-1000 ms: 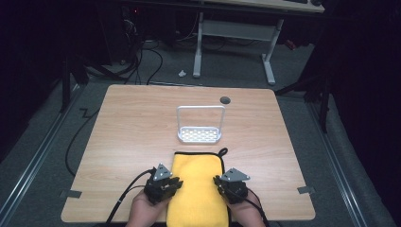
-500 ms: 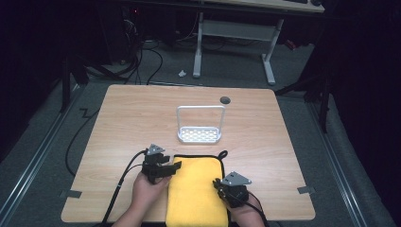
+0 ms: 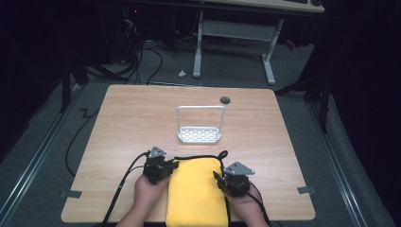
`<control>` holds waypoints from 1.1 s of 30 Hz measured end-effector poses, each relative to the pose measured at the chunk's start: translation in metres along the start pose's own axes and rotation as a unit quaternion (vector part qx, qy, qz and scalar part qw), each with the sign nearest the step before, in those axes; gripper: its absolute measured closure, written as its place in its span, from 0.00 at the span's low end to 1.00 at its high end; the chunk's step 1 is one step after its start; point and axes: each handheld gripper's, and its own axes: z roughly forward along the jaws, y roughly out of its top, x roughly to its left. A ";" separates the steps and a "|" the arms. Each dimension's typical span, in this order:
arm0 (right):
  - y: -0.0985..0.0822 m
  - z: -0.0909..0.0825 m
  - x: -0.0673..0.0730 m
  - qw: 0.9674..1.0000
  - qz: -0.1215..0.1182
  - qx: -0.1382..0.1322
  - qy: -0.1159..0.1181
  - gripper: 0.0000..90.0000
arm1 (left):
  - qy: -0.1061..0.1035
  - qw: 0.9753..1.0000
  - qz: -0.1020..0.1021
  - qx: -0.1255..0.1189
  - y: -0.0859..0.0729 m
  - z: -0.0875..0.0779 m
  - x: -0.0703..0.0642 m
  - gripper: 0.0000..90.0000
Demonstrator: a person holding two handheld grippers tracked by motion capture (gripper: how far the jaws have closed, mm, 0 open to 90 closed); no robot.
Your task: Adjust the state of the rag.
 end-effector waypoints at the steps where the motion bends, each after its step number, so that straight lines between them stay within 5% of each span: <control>1: 0.004 0.004 -0.003 1.000 0.006 -0.001 0.001 0.67 | 0.001 1.000 0.000 -0.001 0.000 0.000 0.000 0.86; 10: 0.021 0.035 -0.008 0.999 -0.003 0.043 0.001 0.51 | -0.001 1.000 -0.001 -0.002 -0.001 -0.001 0.000 0.83; 21: 0.022 0.042 -0.015 0.999 0.016 0.043 -0.013 0.43 | -0.003 1.000 -0.002 -0.002 -0.001 -0.001 0.000 0.81; 23: 0.020 0.045 -0.018 0.998 0.038 0.046 0.002 0.44 | -0.004 1.000 -0.002 -0.002 -0.001 -0.001 0.000 0.81; 33: 0.016 0.041 -0.011 0.999 0.043 0.031 0.013 0.70 | -0.007 1.000 -0.001 0.000 -0.002 -0.001 0.000 0.83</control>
